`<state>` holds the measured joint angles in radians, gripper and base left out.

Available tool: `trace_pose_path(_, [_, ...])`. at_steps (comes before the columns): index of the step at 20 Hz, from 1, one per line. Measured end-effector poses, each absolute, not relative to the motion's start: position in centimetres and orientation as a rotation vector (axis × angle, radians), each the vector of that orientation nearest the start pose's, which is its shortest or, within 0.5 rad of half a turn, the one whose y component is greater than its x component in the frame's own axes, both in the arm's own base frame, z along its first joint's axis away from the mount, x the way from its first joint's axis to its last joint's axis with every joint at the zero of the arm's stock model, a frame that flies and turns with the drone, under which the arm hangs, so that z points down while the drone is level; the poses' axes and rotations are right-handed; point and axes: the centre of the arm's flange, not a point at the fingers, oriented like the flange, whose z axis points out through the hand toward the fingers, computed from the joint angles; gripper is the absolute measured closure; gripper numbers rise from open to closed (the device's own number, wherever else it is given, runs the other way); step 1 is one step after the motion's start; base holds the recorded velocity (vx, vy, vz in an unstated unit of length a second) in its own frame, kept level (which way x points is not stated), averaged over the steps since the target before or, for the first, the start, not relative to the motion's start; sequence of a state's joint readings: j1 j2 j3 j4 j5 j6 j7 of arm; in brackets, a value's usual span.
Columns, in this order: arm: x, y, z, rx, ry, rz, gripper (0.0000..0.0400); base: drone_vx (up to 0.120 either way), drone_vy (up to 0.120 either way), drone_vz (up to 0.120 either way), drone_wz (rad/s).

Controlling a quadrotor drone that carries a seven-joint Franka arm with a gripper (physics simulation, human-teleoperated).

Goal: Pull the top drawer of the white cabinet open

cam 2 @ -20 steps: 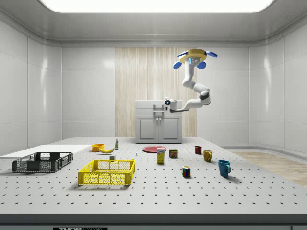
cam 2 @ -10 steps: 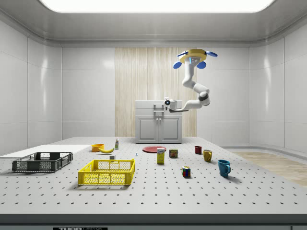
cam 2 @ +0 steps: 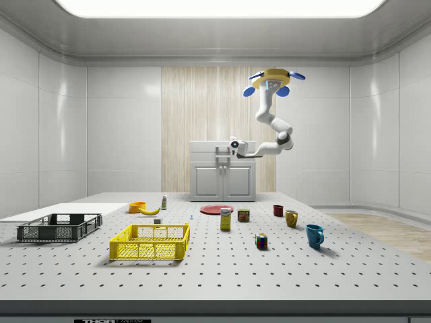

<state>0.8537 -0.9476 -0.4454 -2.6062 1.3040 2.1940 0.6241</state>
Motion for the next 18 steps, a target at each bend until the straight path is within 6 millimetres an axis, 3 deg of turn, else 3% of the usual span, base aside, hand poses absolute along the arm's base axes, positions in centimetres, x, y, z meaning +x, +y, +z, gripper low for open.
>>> trace_pose_path(8, [30.9, 15.5, 59.2, -1.482, 0.611, 0.613, 0.0095, 0.000, 0.000, 0.000, 0.000])
trace_pose_path(18, [34.6, 16.6, 59.2, -1.482, 0.611, 0.613, 0.0095, 0.000, 0.000, 0.000, 0.000])
